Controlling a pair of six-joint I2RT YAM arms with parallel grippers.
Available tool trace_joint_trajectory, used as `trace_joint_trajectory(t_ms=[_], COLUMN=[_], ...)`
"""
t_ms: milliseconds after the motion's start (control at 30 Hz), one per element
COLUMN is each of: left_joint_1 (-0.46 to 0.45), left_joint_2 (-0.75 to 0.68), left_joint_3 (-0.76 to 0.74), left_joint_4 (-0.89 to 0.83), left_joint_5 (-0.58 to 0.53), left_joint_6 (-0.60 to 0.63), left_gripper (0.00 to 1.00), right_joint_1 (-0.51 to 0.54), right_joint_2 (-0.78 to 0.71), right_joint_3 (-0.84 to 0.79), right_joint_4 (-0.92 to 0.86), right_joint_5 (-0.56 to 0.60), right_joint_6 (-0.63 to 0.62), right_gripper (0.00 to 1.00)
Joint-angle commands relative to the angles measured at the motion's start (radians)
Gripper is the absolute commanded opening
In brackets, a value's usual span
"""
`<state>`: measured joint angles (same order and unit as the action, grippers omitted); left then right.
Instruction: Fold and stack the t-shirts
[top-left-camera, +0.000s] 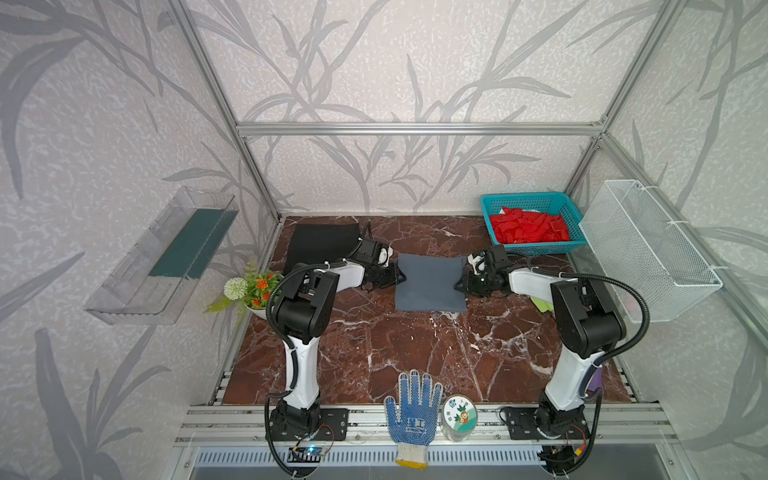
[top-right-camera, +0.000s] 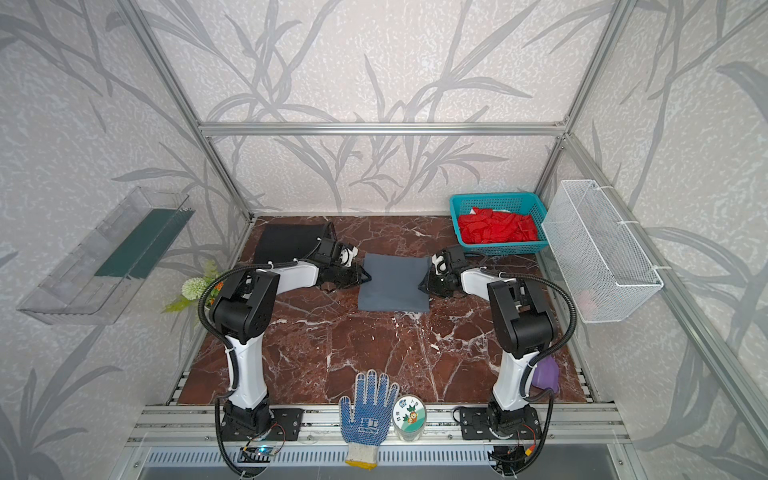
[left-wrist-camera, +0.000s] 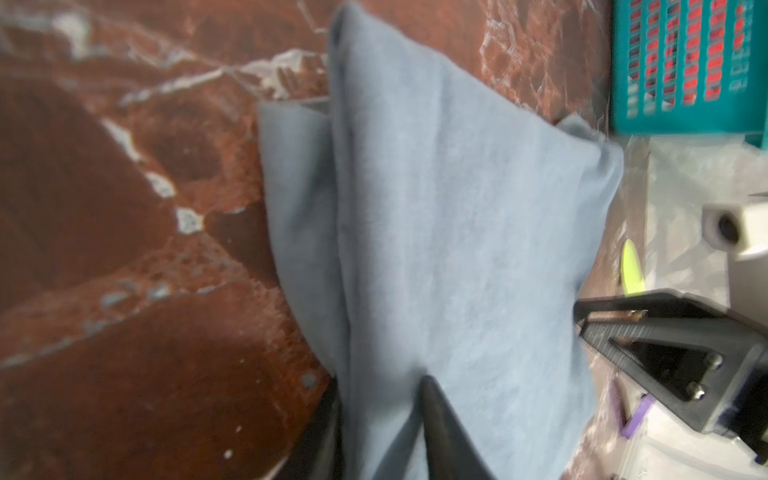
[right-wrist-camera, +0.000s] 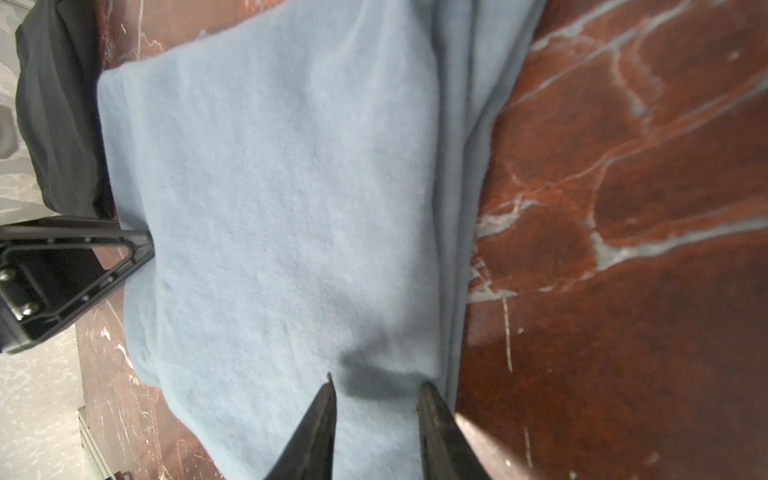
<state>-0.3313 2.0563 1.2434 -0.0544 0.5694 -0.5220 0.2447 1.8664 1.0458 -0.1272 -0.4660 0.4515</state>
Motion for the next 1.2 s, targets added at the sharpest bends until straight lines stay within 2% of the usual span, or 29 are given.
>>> trace_joint_trajectory(t_ms=[0,67,133,200,333,467,567,733,1000,1167], left_joint_1=[-0.008,-0.007,-0.006,-0.003,0.032,0.059,0.071,0.081,0.094,0.099], left_joint_2=[0.034,0.033,0.025,0.022,0.048,0.083,0.135,0.249,0.229,0.221], left_joint_3=[0.056,0.127,0.216,0.32,0.544,0.75,0.909,1.162,1.161,1.189], left_joint_4=[-0.08,-0.172,-0.304,-0.461,-0.774,-1.012,-1.148,-1.306,-1.171,-1.13], left_joint_5=[0.005,-0.001,-0.037,-0.102,-0.198,-0.369,-0.491,-0.749,-0.969,-1.02], left_joint_6=[0.004,0.045,0.105,0.168,0.249,0.332,0.396,0.461,0.52,0.553], left_gripper=[0.14,0.01,0.0,0.0,0.0,0.0,0.0,0.0,0.0,0.0], right_joint_1=[-0.002,-0.002,-0.002,0.0,0.032,0.09,0.11,0.127,0.131,0.131], right_joint_2=[-0.025,-0.058,-0.1,-0.151,-0.306,-0.44,-0.498,-0.553,-0.586,-0.591], right_joint_3=[-0.014,-0.019,-0.03,-0.052,-0.109,-0.168,-0.207,-0.261,-0.276,-0.281], right_joint_4=[0.008,0.022,0.033,0.05,0.065,0.082,0.105,0.13,0.117,0.11], right_joint_5=[-0.034,-0.044,-0.057,-0.063,-0.046,-0.014,-0.035,-0.058,-0.05,-0.061], right_joint_6=[-0.003,-0.009,-0.011,-0.009,-0.03,-0.038,-0.004,0.041,0.031,0.035], right_gripper=[0.35,0.37,0.42,0.55,0.98,0.99,0.99,0.99,0.99,0.99])
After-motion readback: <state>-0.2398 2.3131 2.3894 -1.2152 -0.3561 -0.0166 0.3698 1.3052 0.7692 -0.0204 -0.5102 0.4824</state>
